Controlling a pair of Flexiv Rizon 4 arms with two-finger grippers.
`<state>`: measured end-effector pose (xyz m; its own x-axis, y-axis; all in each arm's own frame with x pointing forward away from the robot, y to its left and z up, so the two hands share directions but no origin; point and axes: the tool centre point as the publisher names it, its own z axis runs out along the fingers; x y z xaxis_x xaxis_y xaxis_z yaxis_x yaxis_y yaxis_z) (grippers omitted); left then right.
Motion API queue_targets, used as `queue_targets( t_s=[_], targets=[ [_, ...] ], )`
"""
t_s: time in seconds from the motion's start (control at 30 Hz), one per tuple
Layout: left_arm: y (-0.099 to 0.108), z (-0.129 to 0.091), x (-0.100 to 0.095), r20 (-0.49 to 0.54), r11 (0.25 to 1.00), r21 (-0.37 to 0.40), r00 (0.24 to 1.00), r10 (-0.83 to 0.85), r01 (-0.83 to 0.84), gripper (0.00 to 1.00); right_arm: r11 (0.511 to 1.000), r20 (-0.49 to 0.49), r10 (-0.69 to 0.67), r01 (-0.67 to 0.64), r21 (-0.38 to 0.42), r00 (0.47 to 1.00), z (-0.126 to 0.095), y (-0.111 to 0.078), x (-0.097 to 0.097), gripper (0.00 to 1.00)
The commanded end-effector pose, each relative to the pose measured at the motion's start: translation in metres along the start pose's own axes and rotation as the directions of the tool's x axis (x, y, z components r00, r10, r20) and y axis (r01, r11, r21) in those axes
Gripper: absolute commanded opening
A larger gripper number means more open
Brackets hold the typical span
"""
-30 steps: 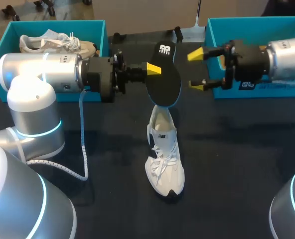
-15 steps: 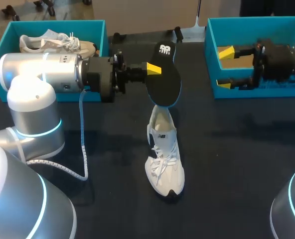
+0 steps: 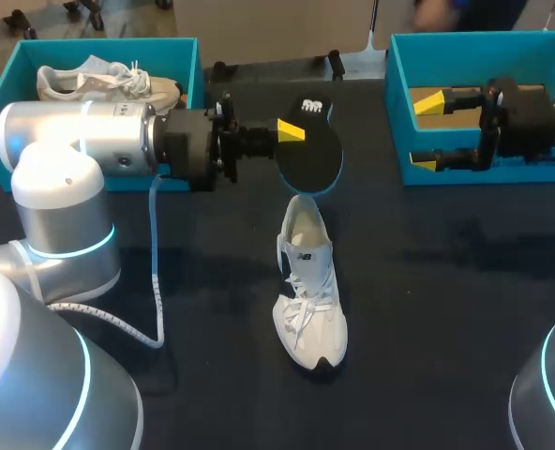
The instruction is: Take the shoe out of the shoebox, open the shoe tongue, remove and reinsert the insole, then place the shoe into the shoebox
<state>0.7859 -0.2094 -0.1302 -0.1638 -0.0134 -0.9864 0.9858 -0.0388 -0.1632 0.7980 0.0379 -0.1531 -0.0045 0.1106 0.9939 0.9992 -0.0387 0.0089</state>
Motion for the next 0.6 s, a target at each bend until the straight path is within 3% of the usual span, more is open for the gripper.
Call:
queue_targets(
  t_s=[0.03, 0.13, 0.3, 0.33, 0.43, 0.6],
  targets=[
    [-0.016, -0.007, -0.005, -0.027, 0.93, -0.015, 0.93, -0.367, 0.367, 0.0, 1.0, 0.003, 0.001, -0.001, -0.002, 1.0, 0.001, 0.0, 0.001, 1.0],
    [-0.024, -0.006, -0.006, 0.027, 0.822, 0.042, 0.821, -0.57, 0.568, 0.0, 1.0, 0.003, 0.001, -0.001, -0.002, 1.0, 0.001, 0.0, 0.001, 1.0],
    [-0.036, -0.01, -0.006, 0.063, 0.544, 0.105, 0.54, -0.839, 0.832, 0.0, 1.0, 0.003, 0.001, -0.001, -0.002, 1.0, 0.001, 0.0, 0.001, 1.0],
    [-0.035, -0.012, -0.007, 0.064, 0.512, 0.114, 0.508, -0.859, 0.851, 0.0, 1.0, 0.003, 0.001, -0.001, -0.002, 1.0, 0.001, 0.0, 0.001, 1.0],
    [-0.034, -0.016, -0.012, 0.099, 0.316, 0.166, 0.303, -0.948, 0.934, 0.0, 1.0, 0.003, 0.001, -0.001, -0.002, 1.0, 0.001, 0.0, 0.001, 1.0],
    [-0.022, -0.016, -0.018, 0.071, 0.105, 0.19, 0.093, -0.993, 0.976, 0.0, 1.0, 0.003, 0.001, -0.001, -0.002, 1.0, 0.001, 0.0, 0.001, 1.0]
  ],
)
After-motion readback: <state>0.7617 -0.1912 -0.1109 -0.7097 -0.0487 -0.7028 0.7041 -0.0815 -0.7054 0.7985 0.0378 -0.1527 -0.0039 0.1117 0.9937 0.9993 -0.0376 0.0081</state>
